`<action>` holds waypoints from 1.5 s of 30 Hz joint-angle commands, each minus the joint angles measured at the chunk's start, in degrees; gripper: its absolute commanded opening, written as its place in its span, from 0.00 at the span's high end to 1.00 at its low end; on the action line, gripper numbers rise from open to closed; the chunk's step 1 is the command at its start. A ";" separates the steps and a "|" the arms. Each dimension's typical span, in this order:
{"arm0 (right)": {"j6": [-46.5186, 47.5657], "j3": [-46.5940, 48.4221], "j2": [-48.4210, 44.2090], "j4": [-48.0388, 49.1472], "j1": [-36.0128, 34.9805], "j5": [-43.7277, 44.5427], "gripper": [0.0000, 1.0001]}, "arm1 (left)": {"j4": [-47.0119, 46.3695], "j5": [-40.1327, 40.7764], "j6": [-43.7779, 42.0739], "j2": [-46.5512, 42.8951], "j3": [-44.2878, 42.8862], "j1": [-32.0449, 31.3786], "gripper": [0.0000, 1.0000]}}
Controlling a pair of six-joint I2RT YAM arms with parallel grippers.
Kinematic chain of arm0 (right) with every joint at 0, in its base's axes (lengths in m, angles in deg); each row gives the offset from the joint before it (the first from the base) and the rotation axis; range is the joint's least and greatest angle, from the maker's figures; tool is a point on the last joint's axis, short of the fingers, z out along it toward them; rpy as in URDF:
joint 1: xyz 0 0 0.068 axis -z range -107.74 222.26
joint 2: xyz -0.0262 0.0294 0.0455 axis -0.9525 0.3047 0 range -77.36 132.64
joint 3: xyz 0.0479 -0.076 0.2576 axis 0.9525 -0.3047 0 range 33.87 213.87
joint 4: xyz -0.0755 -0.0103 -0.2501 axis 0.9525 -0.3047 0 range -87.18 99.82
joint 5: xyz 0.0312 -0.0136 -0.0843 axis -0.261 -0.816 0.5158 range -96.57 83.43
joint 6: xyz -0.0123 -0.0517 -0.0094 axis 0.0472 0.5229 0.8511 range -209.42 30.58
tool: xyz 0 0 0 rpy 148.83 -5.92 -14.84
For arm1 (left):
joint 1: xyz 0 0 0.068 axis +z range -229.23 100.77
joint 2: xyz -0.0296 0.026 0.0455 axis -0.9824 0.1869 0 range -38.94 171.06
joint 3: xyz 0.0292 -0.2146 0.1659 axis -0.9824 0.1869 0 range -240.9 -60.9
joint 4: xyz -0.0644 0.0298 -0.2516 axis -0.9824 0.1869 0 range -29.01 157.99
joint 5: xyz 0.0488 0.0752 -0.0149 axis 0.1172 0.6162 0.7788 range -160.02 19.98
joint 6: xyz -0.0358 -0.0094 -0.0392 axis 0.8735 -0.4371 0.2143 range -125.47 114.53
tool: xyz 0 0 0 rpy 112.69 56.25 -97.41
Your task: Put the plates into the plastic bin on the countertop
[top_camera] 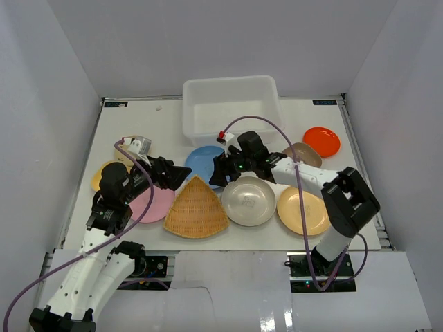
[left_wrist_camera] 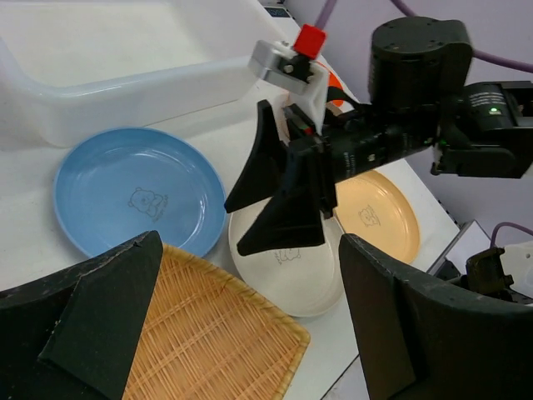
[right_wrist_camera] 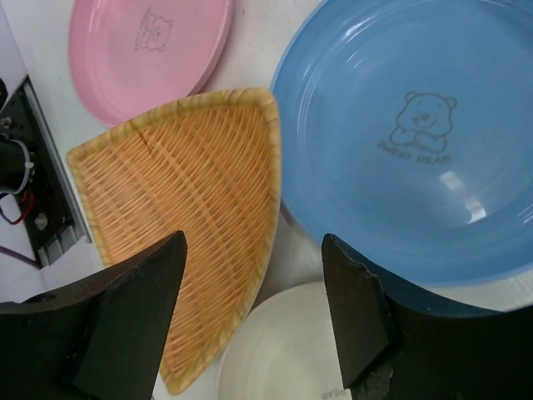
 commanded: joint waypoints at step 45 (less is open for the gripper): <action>-8.57 15.40 -8.24 4.40 5.64 8.68 0.92 | 5.42 14.71 -0.15 -3.38 -3.74 -1.04 0.02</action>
